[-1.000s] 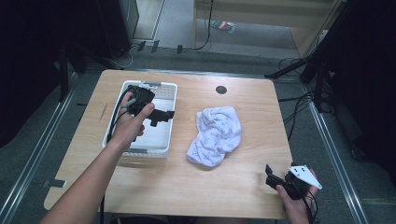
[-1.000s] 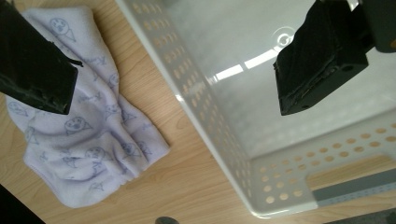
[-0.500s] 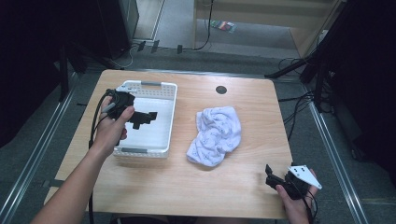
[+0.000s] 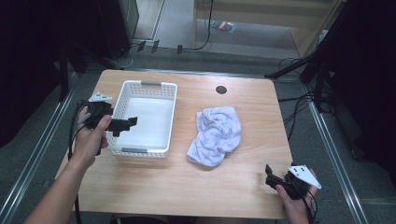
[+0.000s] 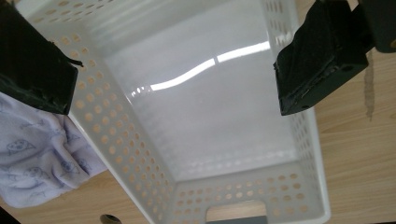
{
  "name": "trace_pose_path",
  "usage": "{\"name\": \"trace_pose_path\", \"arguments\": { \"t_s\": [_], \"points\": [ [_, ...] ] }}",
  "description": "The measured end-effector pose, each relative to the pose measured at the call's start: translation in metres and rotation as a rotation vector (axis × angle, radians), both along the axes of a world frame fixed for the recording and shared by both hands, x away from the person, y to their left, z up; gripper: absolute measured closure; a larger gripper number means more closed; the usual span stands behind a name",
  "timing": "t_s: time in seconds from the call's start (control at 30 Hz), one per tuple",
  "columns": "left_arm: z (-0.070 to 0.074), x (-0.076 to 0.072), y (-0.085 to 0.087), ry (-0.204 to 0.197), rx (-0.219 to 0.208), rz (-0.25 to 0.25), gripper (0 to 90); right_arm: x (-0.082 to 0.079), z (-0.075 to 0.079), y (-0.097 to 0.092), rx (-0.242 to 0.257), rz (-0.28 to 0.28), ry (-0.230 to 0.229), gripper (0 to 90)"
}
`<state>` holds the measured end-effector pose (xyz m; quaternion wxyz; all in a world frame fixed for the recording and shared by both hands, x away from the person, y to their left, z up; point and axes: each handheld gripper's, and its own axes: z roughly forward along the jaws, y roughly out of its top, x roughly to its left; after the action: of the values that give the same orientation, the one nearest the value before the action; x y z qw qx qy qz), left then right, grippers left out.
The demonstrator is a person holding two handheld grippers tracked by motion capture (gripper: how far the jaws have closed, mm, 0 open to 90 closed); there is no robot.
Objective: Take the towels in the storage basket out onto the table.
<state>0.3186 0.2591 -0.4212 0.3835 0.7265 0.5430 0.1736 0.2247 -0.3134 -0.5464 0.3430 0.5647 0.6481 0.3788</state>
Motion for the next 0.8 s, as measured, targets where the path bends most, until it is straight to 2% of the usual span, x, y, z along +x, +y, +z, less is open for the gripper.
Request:
{"name": "trace_pose_path", "arguments": {
  "t_s": [0.2, 0.37, 0.53, 0.6, 0.8],
  "points": [
    [-0.006, -0.015, 0.021, -0.017, -0.023, 0.036, 0.0, 0.000, 0.000, 0.000, -0.005, 0.002, 0.000, 6.7],
    [-0.013, -0.026, 0.036, -0.027, -0.011, 0.070, 0.0, 0.000, 0.000, 0.000, -0.003, 0.002, 0.001, 6.7],
    [-0.018, -0.038, 0.052, -0.034, -0.052, 0.089, 0.0, 0.000, 0.000, 0.000, -0.007, 0.001, 0.002, 6.8],
    [-0.020, -0.043, 0.056, -0.035, -0.043, 0.093, 0.0, 0.000, 0.000, 0.000, -0.008, 0.001, 0.002, 6.8],
    [-0.032, -0.056, 0.070, -0.043, -0.052, 0.119, 0.0, 0.000, 0.000, 0.001, -0.012, -0.002, 0.003, 6.9]
  ]
}}
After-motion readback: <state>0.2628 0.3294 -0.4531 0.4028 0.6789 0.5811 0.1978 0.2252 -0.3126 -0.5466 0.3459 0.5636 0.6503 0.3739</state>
